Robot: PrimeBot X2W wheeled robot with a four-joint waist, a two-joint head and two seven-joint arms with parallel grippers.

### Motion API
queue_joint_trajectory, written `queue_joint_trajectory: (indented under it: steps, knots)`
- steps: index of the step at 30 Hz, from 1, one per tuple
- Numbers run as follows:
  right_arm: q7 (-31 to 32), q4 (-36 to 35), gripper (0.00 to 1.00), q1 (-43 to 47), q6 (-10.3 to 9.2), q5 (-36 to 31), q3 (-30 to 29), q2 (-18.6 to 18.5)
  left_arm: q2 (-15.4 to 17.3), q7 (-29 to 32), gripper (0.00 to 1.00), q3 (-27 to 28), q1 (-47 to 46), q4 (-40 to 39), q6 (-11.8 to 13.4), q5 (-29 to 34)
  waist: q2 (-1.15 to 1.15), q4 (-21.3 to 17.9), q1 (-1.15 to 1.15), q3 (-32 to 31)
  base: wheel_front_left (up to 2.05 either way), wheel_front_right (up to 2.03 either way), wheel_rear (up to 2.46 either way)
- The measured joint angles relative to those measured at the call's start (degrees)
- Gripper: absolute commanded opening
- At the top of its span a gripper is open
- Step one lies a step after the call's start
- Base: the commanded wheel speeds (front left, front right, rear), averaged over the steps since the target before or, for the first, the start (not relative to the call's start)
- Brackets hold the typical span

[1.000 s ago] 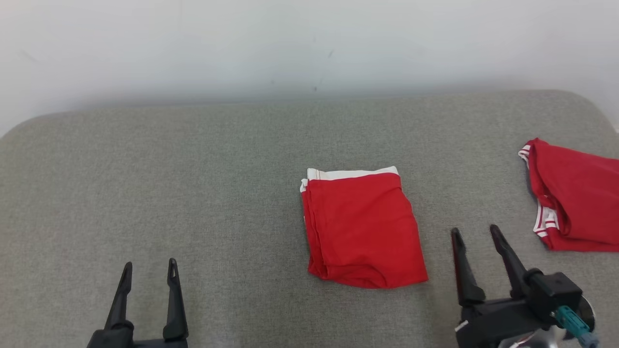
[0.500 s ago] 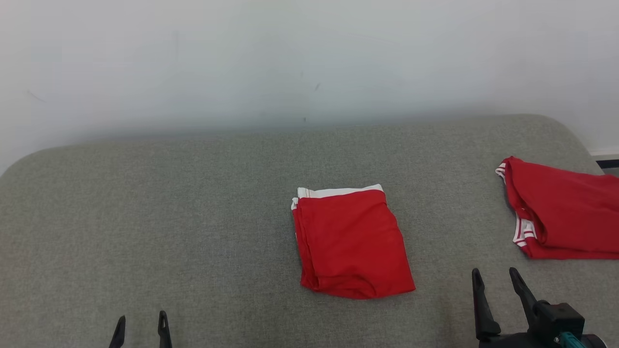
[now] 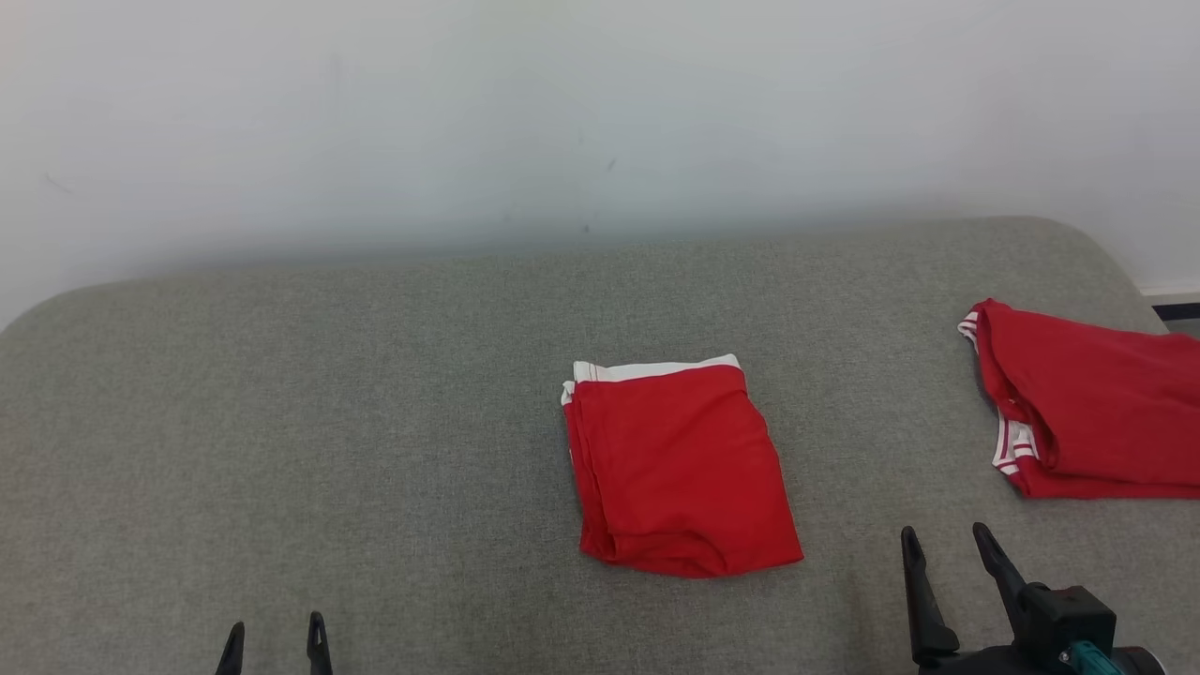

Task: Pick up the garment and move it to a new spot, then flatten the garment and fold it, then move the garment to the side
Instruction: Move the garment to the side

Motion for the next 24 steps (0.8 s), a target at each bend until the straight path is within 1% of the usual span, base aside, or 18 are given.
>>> queue_joint_trajectory:
  steps: [8,10,12,14,16,19,24]
  knots:
    - [1.54,-2.0,1.0,-0.1,0.0,-0.53,0.32,-0.3,-0.07,0.0,1.0,0.42,-0.31,-0.53,-0.26,0.42,0.0,0.61,0.0,1.05,0.0,0.0,0.0]
    - [2.5,-2.72,1.0,-0.12,0.0,-0.53,0.45,-0.64,-0.08,0.0,1.0,0.37,-0.43,-0.66,-0.25,0.49,0.0,0.9,0.0,1.38,0.0,0.0,0.0]
    - [4.78,-3.25,1.0,-0.33,0.0,-0.44,0.91,-1.45,-0.12,0.0,1.0,0.38,-0.75,-0.82,-0.2,0.48,0.0,1.29,0.0,1.72,0.0,0.0,0.0]
    - [8.68,-3.83,1.0,-1.05,0.0,0.65,1.75,-2.81,-0.12,0.0,1.0,0.3,-0.97,-1.18,-0.05,0.47,0.0,1.68,0.0,2.14,0.0,0.0,0.0]
    - [14.29,-4.54,1.0,-2.5,0.0,2.15,3.57,-5.14,-0.14,0.0,1.0,0.1,-1.13,-1.38,0.07,0.46,0.0,2.03,0.0,2.64,0.0,0.0,0.0]
    - [24.69,-6.28,1.0,-5.53,0.0,6.02,7.1,-9.69,-0.21,0.0,1.0,-0.41,-1.76,-1.53,0.1,0.2,0.01,2.82,0.01,3.23,0.0,0.0,0.0]
    - [40.41,-7.92,1.0,-11.98,0.0,12.78,8.81,-14.63,-0.22,0.0,1.0,-1.6,-2.51,-1.6,0.36,-0.71,0.01,4.11,0.02,4.5,0.0,0.0,0.0]
